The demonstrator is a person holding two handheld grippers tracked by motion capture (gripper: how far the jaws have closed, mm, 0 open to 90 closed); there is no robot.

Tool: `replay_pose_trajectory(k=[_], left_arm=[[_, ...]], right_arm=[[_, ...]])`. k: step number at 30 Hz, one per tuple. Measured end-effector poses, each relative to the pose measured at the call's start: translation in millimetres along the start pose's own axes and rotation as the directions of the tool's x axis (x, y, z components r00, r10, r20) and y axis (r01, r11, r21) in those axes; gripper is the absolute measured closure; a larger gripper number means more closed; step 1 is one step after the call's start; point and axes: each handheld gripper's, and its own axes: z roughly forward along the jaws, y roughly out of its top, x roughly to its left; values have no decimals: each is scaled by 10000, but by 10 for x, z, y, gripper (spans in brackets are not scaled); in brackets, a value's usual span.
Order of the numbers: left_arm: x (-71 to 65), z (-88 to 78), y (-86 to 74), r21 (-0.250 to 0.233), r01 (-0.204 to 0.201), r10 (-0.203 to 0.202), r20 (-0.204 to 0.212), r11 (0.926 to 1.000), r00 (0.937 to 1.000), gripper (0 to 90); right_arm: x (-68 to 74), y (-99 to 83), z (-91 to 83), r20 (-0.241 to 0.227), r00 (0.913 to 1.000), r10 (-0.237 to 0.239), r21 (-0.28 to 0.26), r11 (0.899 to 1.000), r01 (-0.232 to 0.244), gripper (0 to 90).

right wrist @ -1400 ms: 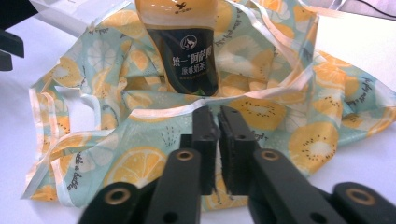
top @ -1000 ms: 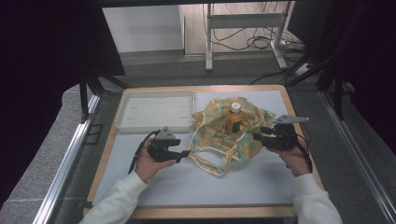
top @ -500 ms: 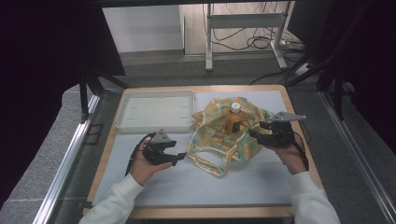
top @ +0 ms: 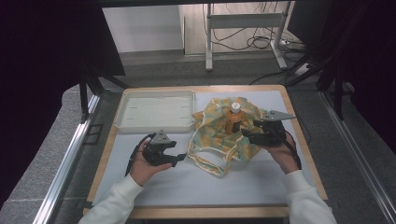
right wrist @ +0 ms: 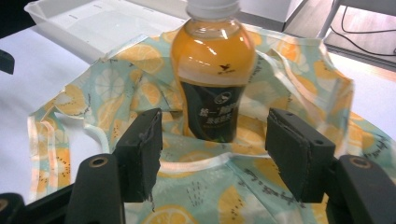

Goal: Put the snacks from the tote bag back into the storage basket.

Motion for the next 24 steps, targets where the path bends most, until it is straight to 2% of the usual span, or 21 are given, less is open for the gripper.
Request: replay_pose_trajectory(k=[4,10,21,24], left_arm=[[19,-6,-42,56,67,-68,9,10000,10000,338],[27,6,-70,121,119,-119,47,9999,9999,340],[30,7,-78,99,58,-59,90,9999,9999,353],[28,5,-78,94,44,-45,107,9999,9999,355]], right_arm=[[23,33,54,92,9998,-155,129,9998,154,354],[9,125,125,266,9996,-100,202,9998,94,305],[22,368,441,467,9982,-365,906,9954,322,231],[15,388,519,493,9983,-299,1011,9946,248,220]])
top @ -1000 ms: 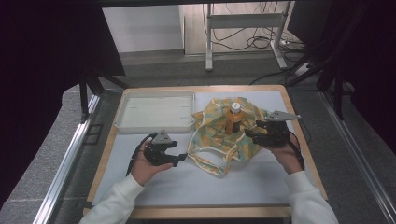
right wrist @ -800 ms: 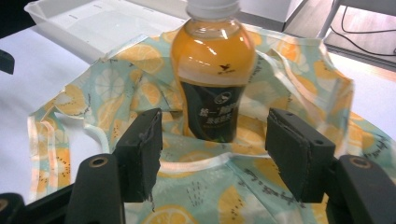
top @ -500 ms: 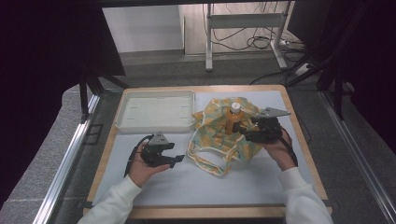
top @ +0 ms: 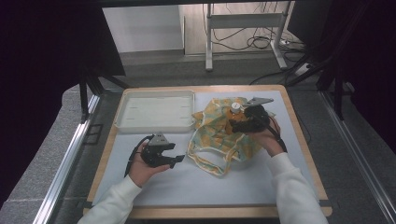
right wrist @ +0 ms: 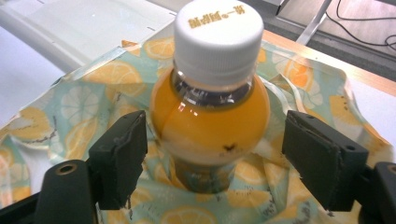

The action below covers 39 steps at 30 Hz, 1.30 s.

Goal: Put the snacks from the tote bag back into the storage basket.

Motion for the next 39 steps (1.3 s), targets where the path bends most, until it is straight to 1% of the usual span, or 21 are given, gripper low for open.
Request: replay_pose_trajectory(k=[4,7,8,10,11,13,19,29,39], left_arm=[[9,8,-3,61,-18,18,27,10000,10000,355],[10,13,-5,96,-30,30,47,9999,10000,355],[10,13,-5,100,-35,35,51,9999,10000,355],[9,14,-7,101,-35,34,62,9999,10000,355],[10,14,-7,105,-33,33,68,9999,10000,355],[10,16,-9,96,-21,20,63,10000,10000,355],[3,20,-10,101,-50,49,69,9999,10000,355],[17,34,-15,165,-2,1,58,9999,10000,355],[18,38,-17,216,4,-5,46,9998,10000,355]], right_arm=[[23,21,96,-44,10000,-2,143,9999,3,215],[48,36,168,31,9999,-117,312,9994,116,218],[52,42,185,6,9999,-150,330,9993,150,237],[64,49,206,229,9994,-267,393,9989,258,287],[61,51,210,316,9991,-284,399,9988,271,290],[49,59,208,231,9995,-205,460,9988,194,295],[43,67,200,150,9995,-283,564,9980,274,298],[17,65,183,31,9997,-243,568,9981,241,300],[37,111,89,3,9994,-342,226,9992,342,300]])
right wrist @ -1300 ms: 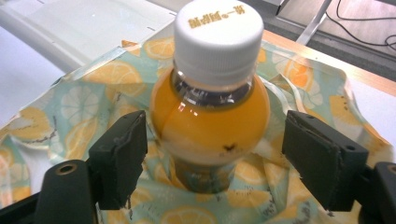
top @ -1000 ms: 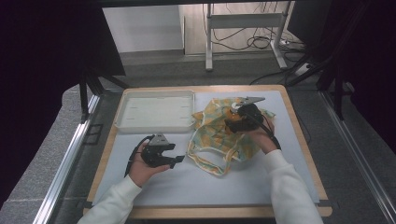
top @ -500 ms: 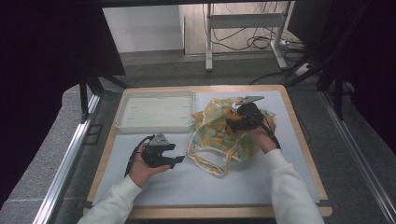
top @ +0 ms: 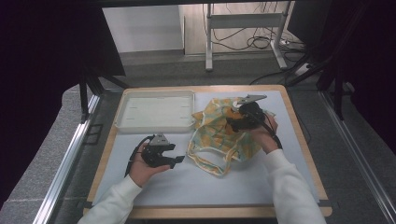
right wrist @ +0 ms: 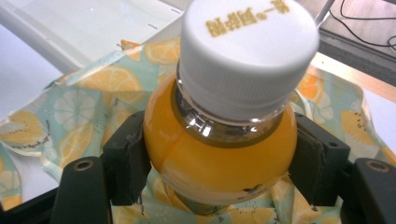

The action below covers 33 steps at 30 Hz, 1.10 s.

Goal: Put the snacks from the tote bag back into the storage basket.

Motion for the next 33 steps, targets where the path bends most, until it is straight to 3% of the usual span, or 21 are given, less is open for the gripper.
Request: replay_pose_trajectory(k=[33], left_arm=[[7,32,-11,175,25,-25,35,9998,10000,354]], right_arm=[[31,147,-416,-392,9991,-160,-1143,9934,114,300]])
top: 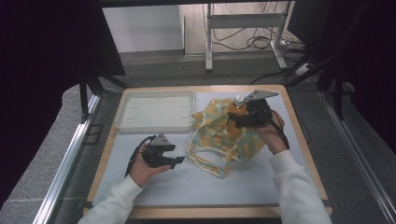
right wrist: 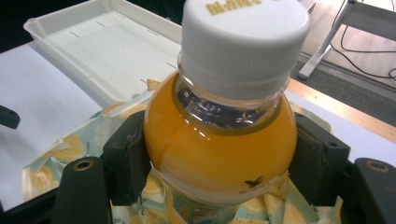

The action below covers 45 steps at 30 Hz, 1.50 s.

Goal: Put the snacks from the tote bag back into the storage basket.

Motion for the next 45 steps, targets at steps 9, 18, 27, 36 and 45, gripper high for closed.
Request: replay_pose_trajectory(k=[9,18,27,36,45], left_arm=[[-1,3,0,18,-29,29,30,10000,10000,352],[-13,12,0,123,-38,37,63,9999,10000,351],[-11,11,1,138,-111,110,114,9998,9999,351],[-11,14,-1,142,-102,100,144,9998,9998,351],[-23,24,2,145,-107,104,189,9998,9998,351]], right_arm=[[73,112,-114,-198,9997,-167,-341,9993,160,300],[150,226,-180,-349,9989,-307,-661,9974,284,300],[213,347,-205,-383,9984,-407,-899,9953,372,300],[277,443,-189,-521,9974,-501,-1025,9937,445,300],[337,518,-117,-669,9964,-526,-1168,9922,446,300]])
